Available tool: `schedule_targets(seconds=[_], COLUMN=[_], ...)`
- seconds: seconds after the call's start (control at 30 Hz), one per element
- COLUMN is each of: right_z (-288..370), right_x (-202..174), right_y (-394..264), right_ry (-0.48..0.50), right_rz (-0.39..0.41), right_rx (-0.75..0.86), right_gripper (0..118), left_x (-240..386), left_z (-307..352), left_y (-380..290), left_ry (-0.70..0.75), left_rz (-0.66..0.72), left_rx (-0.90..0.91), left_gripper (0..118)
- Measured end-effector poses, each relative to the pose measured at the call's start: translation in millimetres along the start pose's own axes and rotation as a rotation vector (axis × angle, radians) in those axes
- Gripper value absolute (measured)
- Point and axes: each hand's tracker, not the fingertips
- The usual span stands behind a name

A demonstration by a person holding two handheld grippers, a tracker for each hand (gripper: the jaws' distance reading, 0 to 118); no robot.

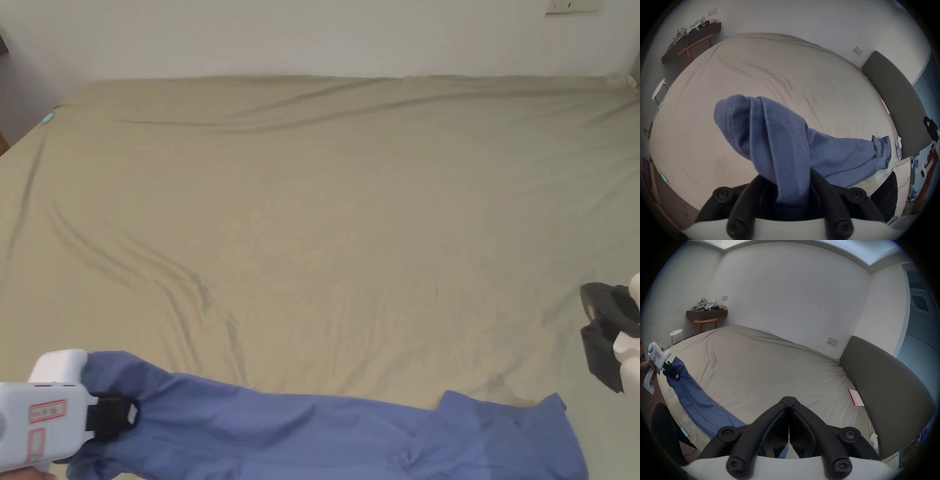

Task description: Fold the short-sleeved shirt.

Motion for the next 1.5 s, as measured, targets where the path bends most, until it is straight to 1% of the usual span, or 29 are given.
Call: schedule_targets(seconds=[0.07,0.17,0.27,0.37,0.5,0.6,0.63,0.67,0.7,0.73,0.77,0.8,0.83,0.87,0.9,0.93,0.97,1.0,1.03,1.07,1.1,1.13,1.17,1.23,1.3,1.37,1.43,1.5], right_z=[2,6,11,17,24,24,24,24,23,23,22,22,21,20,20,20,19,19,19,19,19,19,19,20,20,20,20,21], right_x=[0,-2,2,9,18,25,27,28,29,30,30,30,30,30,30,29,29,29,28,27,27,26,25,24,23,23,24,25], right_y=[1,0,-1,-2,-6,-10,-11,-12,-12,-13,-13,-13,-13,-14,-14,-14,-13,-13,-13,-12,-12,-12,-11,-11,-11,-12,-12,-13], right_ry=[0.008,0.017,0.021,0.021,0.008,0.000,-0.002,-0.005,-0.006,-0.005,-0.004,-0.002,-0.002,-0.002,-0.001,0.001,0.002,0.003,0.004,0.006,0.007,0.008,0.011,0.012,0.013,0.012,0.011,0.009], right_rz=[-0.011,-0.014,-0.030,-0.066,-0.067,-0.072,-0.074,-0.075,-0.076,-0.076,-0.077,-0.077,-0.076,-0.076,-0.076,-0.076,-0.076,-0.075,-0.074,-0.073,-0.071,-0.069,-0.067,-0.064,-0.061,-0.061,-0.058,-0.054], right_rx=[0.002,0.012,0.015,0.022,0.030,0.018,0.015,0.013,0.011,0.009,0.008,0.006,0.003,0.002,0.001,0.000,0.000,0.001,0.001,0.001,0.003,0.004,0.003,0.002,-0.001,-0.005,-0.011,-0.018], right_gripper=[2,2,2,2,2,2,2,2,2,2,2,2,2,2,2,2,2,2,2,2,2,2,2,2,2,2,2,2], left_x=[25,63,96,125,155,170,172,176,176,173,171,170,165,158,151,146,139,134,132,133,133,133,133,143,161,181,200,221], left_z=[3,-4,-28,-61,-97,-115,-118,-117,-116,-113,-110,-102,-93,-84,-75,-63,-52,-44,-40,-34,-34,-35,-39,-53,-72,-90,-107,-118], left_y=[2,5,4,-1,-12,-20,-22,-24,-24,-21,-19,-17,-15,-11,-6,-2,1,2,2,1,-3,-8,-14,-29,-50,-71,-90,-106], left_ry=[0.019,-0.094,-0.156,-0.121,0.002,0.025,0.023,0.004,-0.071,-0.168,-0.287,-0.396,-0.470,-0.502,-0.500,-0.480,-0.433,-0.377,-0.324,-0.235,-0.159,-0.125,-0.099,-0.068,-0.027,-0.002,0.003,0.067], left_rz=[-0.019,-0.022,-0.046,-0.086,-0.142,-0.132,-0.123,-0.100,-0.049,0.002,0.060,0.134,0.197,0.242,0.255,0.252,0.226,0.192,0.151,0.090,0.033,0.000,-0.034,-0.094,-0.197,-0.292,-0.352,-0.434], left_rx=[0.006,-0.009,-0.038,-0.106,-0.152,-0.177,-0.184,-0.190,-0.201,-0.209,-0.219,-0.203,-0.170,-0.124,-0.073,-0.019,0.044,0.095,0.123,0.153,0.185,0.212,0.188,0.163,0.120,0.068,0.035,0.058], left_gripper=[9,9,9,9,9,9,18,31,65,93,111,115,114,113,106,92,69,33,9,2,0,0,0,0,0,0,0,0])
